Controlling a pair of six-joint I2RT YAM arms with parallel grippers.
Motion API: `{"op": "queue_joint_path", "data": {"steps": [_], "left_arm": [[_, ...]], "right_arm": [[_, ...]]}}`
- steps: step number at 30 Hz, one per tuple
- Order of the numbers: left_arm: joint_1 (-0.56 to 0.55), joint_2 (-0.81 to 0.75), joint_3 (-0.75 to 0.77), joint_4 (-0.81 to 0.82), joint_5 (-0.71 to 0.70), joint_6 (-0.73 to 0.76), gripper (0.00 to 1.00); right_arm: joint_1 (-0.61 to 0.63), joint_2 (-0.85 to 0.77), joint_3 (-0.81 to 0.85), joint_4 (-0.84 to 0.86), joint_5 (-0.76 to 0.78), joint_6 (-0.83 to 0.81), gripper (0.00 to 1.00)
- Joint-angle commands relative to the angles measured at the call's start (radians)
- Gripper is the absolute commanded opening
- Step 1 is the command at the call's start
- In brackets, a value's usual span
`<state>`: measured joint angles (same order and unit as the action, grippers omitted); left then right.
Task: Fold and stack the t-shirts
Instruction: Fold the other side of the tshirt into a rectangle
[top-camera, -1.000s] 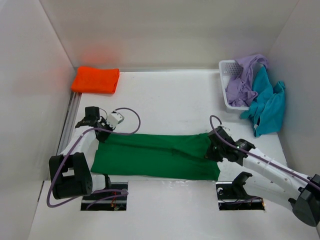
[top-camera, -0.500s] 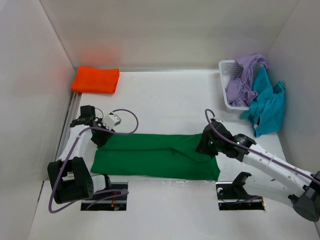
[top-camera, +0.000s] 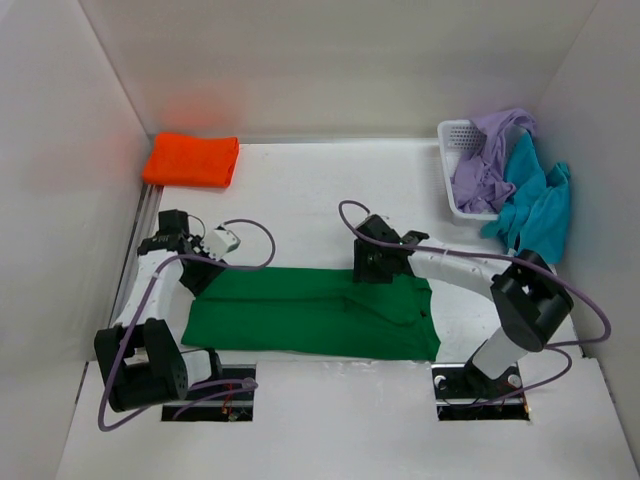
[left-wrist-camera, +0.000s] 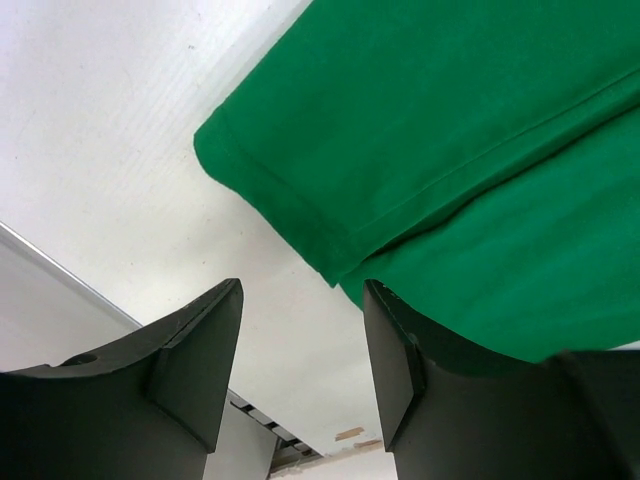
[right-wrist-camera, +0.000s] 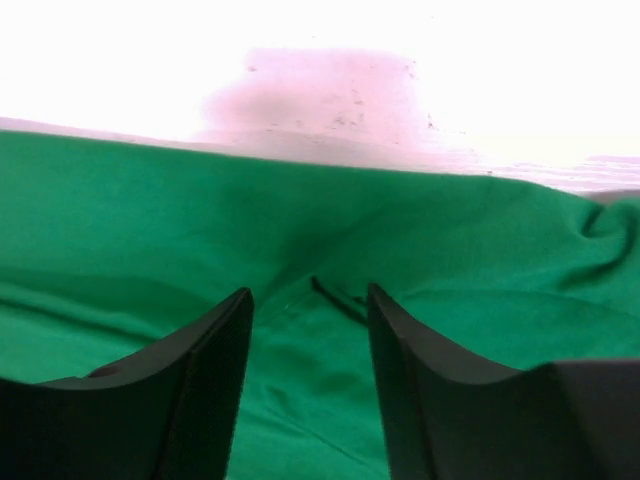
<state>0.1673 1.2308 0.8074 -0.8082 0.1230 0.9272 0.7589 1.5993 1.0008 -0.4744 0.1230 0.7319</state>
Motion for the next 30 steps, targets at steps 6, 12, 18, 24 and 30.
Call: {"op": "queue_joint_path", "data": {"steps": [6,12,18,24,30], "left_arm": [[-0.054,-0.033,0.087,0.004,0.004,-0.065,0.5],[-0.169,-0.039,0.154,0.006,0.004,-0.122,0.53],[-0.37,-0.031,0.168,0.046,0.004,-0.163,0.56],[-0.608,0.005,0.157,0.061,0.02,-0.157,0.56],[-0.927,0.059,0.161,0.11,0.038,-0.146,0.56]], "right_arm": [[0.007,0.033,0.001,0.025,-0.028,0.02,0.15],[0.101,-0.079,-0.048,-0.007,-0.051,0.116,0.02],[0.243,-0.148,-0.1,-0.046,-0.132,0.211,0.15],[0.322,-0.277,-0.129,-0.09,-0.172,0.247,0.36],[0.31,-0.649,-0.313,-0.257,0.032,0.506,0.38]]}}
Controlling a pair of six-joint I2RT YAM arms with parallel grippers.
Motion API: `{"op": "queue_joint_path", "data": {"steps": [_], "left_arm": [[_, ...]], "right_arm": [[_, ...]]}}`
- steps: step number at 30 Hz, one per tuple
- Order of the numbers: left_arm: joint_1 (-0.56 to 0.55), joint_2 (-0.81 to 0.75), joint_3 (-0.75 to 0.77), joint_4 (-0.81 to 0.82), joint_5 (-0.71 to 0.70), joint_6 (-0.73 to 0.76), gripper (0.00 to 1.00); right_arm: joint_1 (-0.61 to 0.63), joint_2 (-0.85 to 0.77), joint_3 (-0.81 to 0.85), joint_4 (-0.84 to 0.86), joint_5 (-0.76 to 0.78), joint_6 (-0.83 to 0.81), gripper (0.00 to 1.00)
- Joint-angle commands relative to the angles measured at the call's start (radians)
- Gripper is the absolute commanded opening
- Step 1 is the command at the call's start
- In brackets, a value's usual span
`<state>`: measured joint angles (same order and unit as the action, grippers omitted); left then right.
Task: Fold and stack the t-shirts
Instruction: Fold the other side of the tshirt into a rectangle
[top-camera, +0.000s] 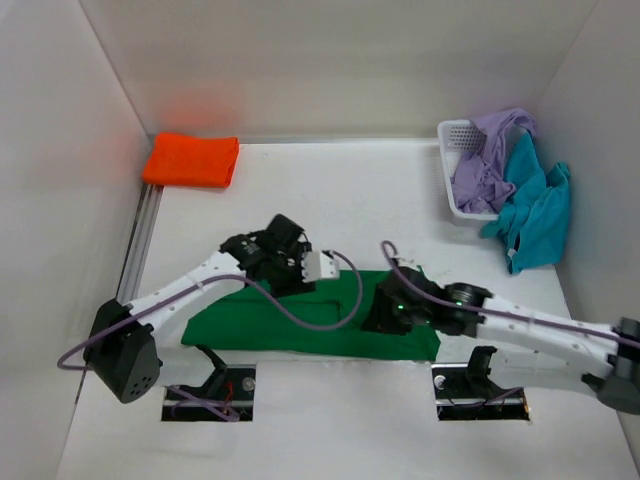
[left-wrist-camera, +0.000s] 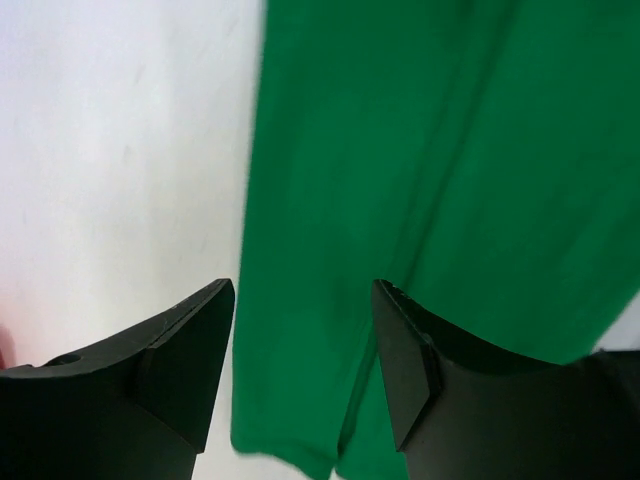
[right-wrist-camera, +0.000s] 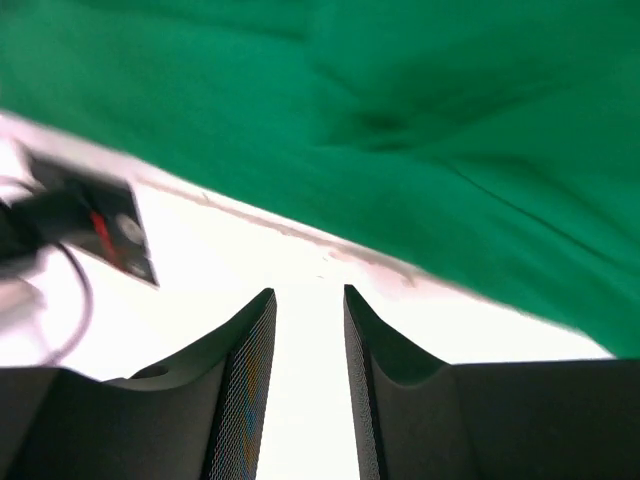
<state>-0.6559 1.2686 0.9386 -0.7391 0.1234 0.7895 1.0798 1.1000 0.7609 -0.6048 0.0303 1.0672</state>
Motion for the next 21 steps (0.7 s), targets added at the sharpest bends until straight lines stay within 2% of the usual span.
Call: {"op": "queue_joint_path", "data": {"steps": [1,4,8,14,21], "left_arm": [[-0.153,0.038,0.034,0.059,0.042,-0.007,0.56],[-0.288,0.103,0.058,0.105,0.059,-0.006,0.56],[-0.409,0.195,0.109,0.135,0.125,-0.006,0.56],[-0.452,0.285,0.154,0.149,0.215,0.011,0.56],[-0.48,0.379,0.19,0.11,0.281,0.04,0.59]], "right_arm": [[-0.031,-0.219,-0.113,-0.157,0.161,0.221,0.38],[-0.134,-0.35,-0.196,-0.158,0.22,0.246,0.38],[-0.299,-0.342,-0.245,-0.028,0.178,0.128,0.41],[-0.421,-0.203,-0.247,0.108,0.126,-0.001,0.46],[-0.481,-0.103,-0.225,0.169,0.102,-0.081,0.47]]}}
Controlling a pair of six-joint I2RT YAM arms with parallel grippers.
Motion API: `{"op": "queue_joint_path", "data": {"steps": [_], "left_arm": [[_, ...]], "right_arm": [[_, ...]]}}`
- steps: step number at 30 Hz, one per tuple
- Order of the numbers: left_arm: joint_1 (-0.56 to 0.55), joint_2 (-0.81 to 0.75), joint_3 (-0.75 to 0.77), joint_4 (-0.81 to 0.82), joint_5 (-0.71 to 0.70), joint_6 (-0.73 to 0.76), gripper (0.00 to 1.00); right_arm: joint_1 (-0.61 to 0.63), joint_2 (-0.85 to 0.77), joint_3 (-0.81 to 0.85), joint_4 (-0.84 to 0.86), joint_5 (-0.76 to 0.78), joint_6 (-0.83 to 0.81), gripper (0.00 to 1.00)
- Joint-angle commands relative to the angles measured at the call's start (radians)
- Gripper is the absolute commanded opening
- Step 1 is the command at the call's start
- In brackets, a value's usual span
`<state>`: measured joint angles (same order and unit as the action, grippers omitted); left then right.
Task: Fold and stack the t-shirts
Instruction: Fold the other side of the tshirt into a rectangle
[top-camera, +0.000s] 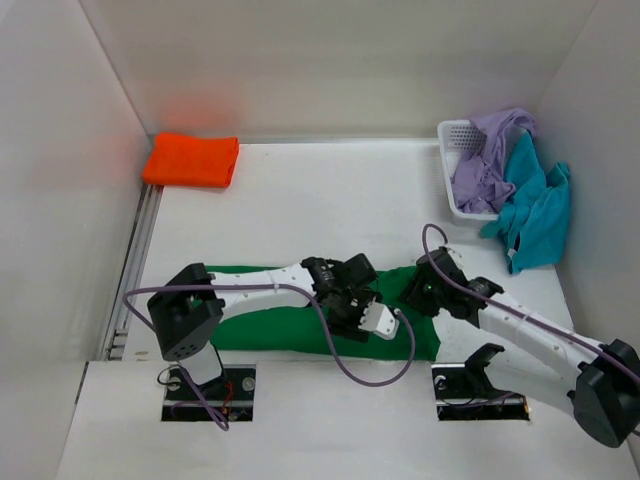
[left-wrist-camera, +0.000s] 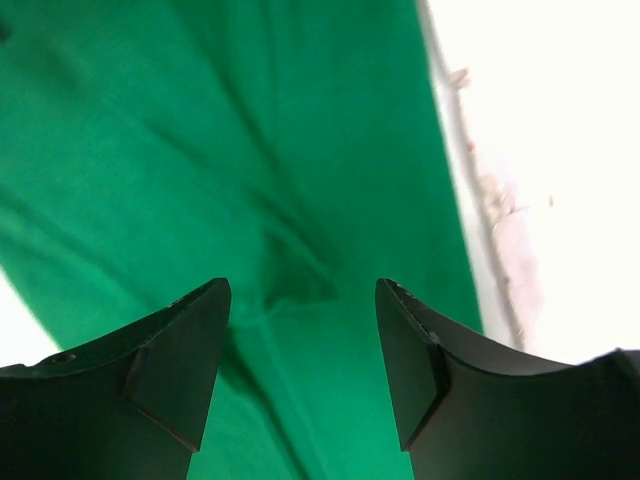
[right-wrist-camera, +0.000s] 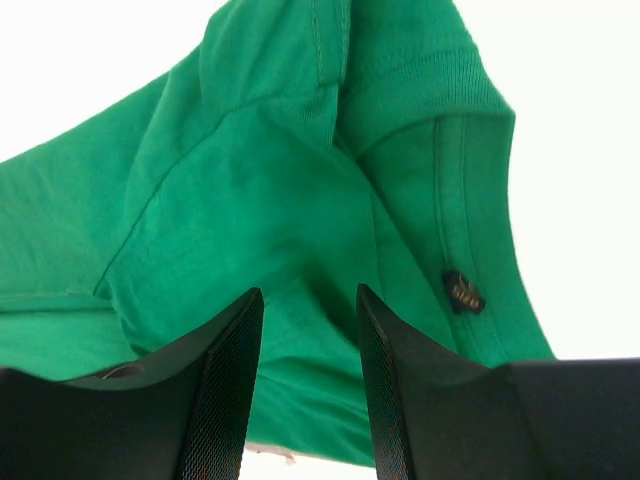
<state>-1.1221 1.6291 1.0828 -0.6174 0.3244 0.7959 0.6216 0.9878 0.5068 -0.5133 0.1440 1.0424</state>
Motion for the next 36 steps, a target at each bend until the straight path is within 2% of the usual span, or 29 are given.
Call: {"op": "queue_joint_path", "data": {"steps": [1,5,7,11,13,17,20,21,25,31,36], "left_arm": [[-0.015,0.028,0.051,-0.018,0.088,0.037,0.6],[-0.028,0.066,0.062,-0.036,0.099,0.035,0.63],[-0.032,0.086,0.063,-0.036,0.099,0.025,0.6],[-0.037,0.101,0.048,-0.019,0.084,-0.024,0.38],[-0.037,0.097,0.043,-0.015,0.071,-0.044,0.31],[-0.043,0.083,0.02,0.007,0.045,-0.058,0.24],[-0.044,0.077,0.006,0.025,0.025,-0.07,0.19],[-0.044,0.075,0.002,0.031,0.021,-0.076,0.18],[-0.04,0.071,-0.014,0.047,0.01,-0.098,0.16],[-0.049,0.068,-0.012,0.048,-0.031,-0.098,0.16],[-0.054,0.061,-0.014,0.039,-0.076,-0.084,0.32]], "right_arm": [[-0.036,0.015,0.019,0.084,-0.021,-0.064,0.47],[-0.046,0.023,0.001,0.119,-0.07,-0.068,0.48],[-0.043,0.032,0.001,0.127,-0.073,-0.058,0.47],[-0.017,0.072,0.001,0.13,-0.083,-0.042,0.44],[-0.004,0.089,0.001,0.122,-0.084,-0.039,0.44],[0.013,0.103,-0.013,0.107,-0.084,-0.039,0.43],[0.028,0.089,-0.019,0.104,-0.096,-0.032,0.31],[0.036,0.077,-0.021,0.098,-0.099,-0.027,0.3],[0.063,-0.024,-0.036,0.027,-0.077,0.014,0.36],[0.158,-0.208,-0.03,-0.166,0.006,0.143,0.36],[0.281,-0.195,-0.051,-0.243,0.039,0.244,0.35]]}}
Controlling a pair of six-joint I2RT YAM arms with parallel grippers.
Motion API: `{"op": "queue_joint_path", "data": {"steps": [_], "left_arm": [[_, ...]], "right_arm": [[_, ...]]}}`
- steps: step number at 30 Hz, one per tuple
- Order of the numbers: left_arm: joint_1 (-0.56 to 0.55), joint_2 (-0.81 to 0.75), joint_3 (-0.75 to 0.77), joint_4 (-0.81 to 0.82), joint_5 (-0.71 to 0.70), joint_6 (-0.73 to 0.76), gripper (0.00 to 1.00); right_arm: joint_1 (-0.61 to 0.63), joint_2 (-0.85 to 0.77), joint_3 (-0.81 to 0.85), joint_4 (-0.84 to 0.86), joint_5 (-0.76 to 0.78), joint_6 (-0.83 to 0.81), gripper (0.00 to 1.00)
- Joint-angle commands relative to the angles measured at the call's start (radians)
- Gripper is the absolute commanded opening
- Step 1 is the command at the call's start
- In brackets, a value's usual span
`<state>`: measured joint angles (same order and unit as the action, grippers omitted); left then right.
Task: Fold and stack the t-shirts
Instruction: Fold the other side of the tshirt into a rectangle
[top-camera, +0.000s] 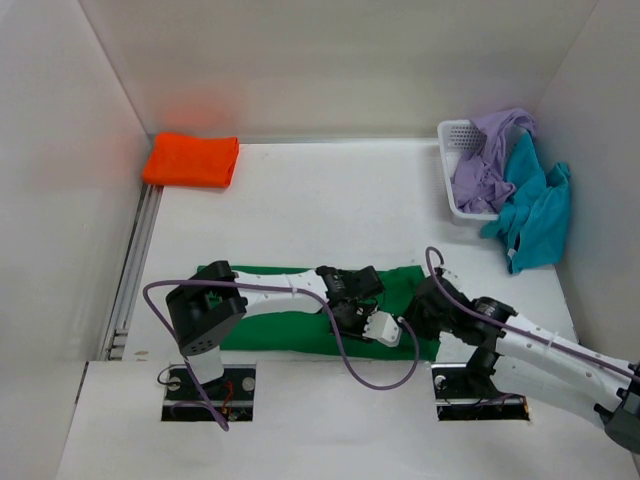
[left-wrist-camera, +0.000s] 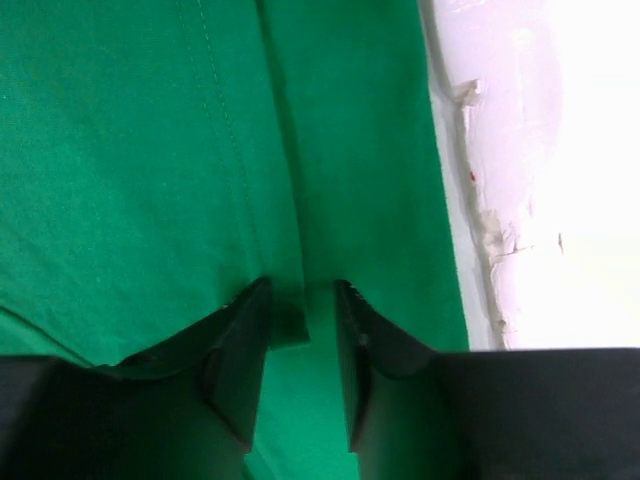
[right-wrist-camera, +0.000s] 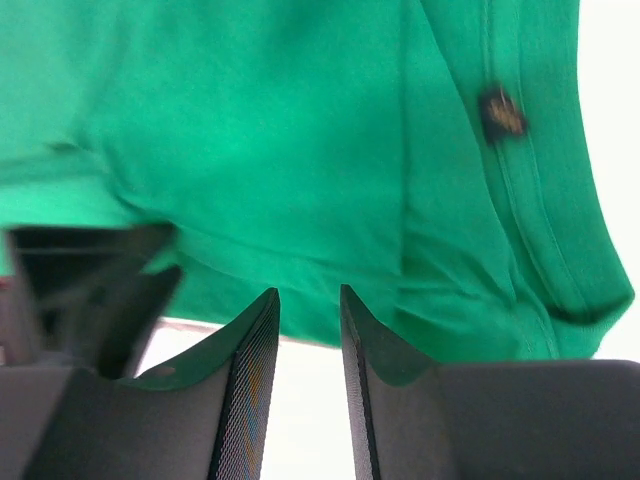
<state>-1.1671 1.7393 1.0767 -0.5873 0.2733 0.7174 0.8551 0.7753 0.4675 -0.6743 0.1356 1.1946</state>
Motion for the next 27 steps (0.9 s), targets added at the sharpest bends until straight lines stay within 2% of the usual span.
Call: {"op": "queue_joint_path", "data": {"steps": [1,4,8,16,18,25,27], "left_arm": [[-0.009,-0.05,-0.011,0.014,-0.034,-0.003,0.33],[-0.009,-0.053,-0.027,0.026,-0.052,0.02,0.34],[-0.009,-0.055,-0.038,0.044,-0.069,0.031,0.34],[-0.006,-0.052,-0.038,0.055,-0.074,0.033,0.16],[-0.004,-0.052,-0.038,0.06,-0.074,0.028,0.13],[0.013,-0.055,-0.044,0.067,-0.074,0.025,0.03],[0.023,-0.063,-0.044,0.063,-0.077,0.025,0.01]], "right_arm": [[0.067,0.031,-0.021,-0.08,0.047,0.109,0.35],[0.118,0.074,-0.036,-0.059,0.053,0.152,0.35],[0.124,0.12,-0.041,-0.03,0.056,0.157,0.35],[0.124,0.064,-0.064,-0.042,0.079,0.175,0.34],[0.124,0.052,-0.07,-0.031,0.078,0.175,0.3],[0.111,0.022,-0.093,0.001,0.05,0.169,0.0],[0.114,0.006,-0.081,-0.016,0.053,0.174,0.0]]}}
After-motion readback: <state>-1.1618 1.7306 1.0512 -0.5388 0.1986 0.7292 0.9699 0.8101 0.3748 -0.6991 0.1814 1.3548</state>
